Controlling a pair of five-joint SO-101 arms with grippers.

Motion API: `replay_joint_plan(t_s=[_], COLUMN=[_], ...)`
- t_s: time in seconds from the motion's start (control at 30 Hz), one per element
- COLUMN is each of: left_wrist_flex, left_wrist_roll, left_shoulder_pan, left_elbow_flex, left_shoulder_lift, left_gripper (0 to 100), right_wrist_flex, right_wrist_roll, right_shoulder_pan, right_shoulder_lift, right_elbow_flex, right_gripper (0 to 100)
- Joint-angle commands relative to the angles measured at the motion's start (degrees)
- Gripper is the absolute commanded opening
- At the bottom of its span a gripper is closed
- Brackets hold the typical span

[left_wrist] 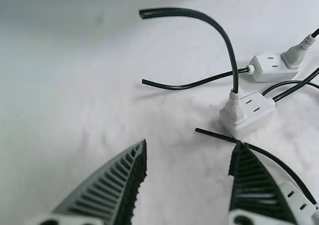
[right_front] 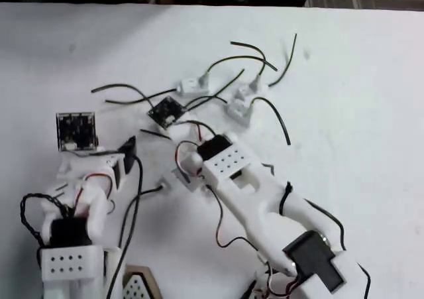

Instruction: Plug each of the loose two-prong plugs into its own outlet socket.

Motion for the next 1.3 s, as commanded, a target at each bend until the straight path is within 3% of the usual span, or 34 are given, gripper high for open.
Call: replay_joint_plan(t_s=[0.0, 0.73, 1.07, 1.27], left_wrist_flex=[-1.0, -0.5, -0.5, -0.5], left_wrist_roll=[0.4, 0.1, 0.0, 0.0], left_shoulder_pan=[-0.3, -0.2, -0.2, -0.2], left_elbow_flex=[1.7, 3.3, 3.3, 3.3], left_shoulder_lift=[-6.1, -9.9, -9.9, -9.9], left_gripper=[27, 27, 27, 27], right_wrist_flex=[5.9, 6.5, 4.4, 6.5], right_wrist_roll=[0.3, 0.2, -3.6, -3.7], right_shoulder_pan=[-0.4, 4.7, 4.7, 4.7], right_shoulder_lift=[-3.6, 7.5, 15.2, 18.1], right_elbow_flex=[-2.8, -7.5, -9.0, -12.2], right_gripper=[18.0, 18.0, 17.9, 7.4])
